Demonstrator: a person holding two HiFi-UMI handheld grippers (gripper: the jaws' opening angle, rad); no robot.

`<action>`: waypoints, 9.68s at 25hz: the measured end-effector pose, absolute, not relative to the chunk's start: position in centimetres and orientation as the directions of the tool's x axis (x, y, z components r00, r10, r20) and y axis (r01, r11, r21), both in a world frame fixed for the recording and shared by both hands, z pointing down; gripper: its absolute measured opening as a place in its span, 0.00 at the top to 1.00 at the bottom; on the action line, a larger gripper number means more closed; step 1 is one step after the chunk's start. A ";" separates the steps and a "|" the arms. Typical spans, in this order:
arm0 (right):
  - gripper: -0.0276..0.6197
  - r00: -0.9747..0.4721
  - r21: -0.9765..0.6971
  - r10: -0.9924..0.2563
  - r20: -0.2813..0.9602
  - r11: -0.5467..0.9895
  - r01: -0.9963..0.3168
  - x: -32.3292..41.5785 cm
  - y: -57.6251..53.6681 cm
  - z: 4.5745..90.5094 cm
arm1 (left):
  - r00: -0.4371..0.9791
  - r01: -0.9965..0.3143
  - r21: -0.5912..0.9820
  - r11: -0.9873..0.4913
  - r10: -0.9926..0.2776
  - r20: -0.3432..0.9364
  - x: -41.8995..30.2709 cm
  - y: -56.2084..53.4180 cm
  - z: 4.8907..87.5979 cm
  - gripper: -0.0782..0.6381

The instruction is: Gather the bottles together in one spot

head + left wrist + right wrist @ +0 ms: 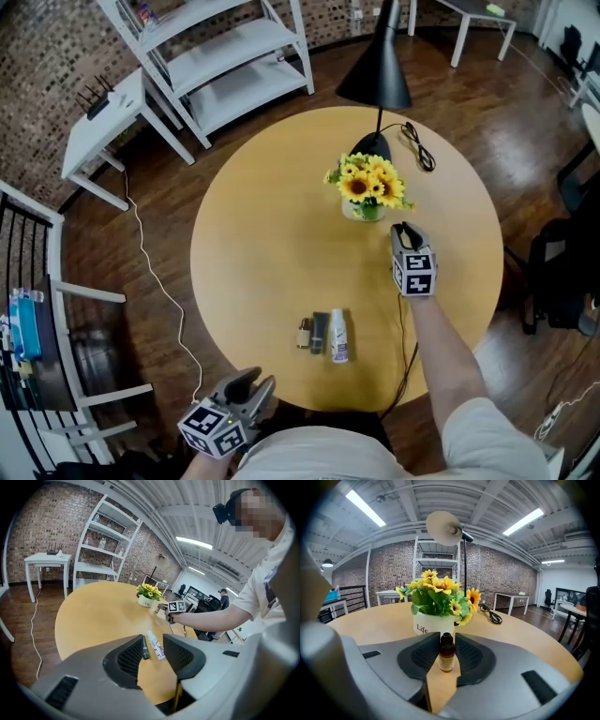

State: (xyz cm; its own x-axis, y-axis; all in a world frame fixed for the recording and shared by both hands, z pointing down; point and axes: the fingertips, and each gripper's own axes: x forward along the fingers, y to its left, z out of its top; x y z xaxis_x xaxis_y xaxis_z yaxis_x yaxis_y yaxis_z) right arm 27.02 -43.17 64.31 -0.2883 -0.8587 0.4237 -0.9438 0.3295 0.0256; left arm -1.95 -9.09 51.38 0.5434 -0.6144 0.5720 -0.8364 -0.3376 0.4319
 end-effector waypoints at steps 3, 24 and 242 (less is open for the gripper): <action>0.73 -0.292 0.025 -0.864 0.410 0.331 -0.943 27.3 -43.3 63.8 | 0.538 -0.840 0.426 -0.335 -0.619 0.572 -2.1 -9.0 51.3 0.70; 0.62 -0.291 -0.169 -0.902 0.319 0.248 -0.954 22.9 -10.9 48.8 | 0.670 -0.735 0.288 -0.614 -0.592 0.447 -6.7 -8.4 47.9 0.70; 0.74 -0.296 0.055 -0.922 0.250 0.319 -0.946 21.7 -39.6 57.9 | 0.628 -0.773 0.401 -0.492 -0.500 0.596 -2.2 -10.1 54.4 0.68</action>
State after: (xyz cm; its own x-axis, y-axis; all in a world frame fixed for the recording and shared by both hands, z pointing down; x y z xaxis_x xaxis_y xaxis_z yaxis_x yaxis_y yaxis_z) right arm 21.66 -39.61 57.91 -0.2958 -0.9220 0.2498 -0.9463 0.3186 0.0553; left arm -2.16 -10.14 54.41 0.6281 -0.5002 0.5960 -0.7726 -0.4919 0.4014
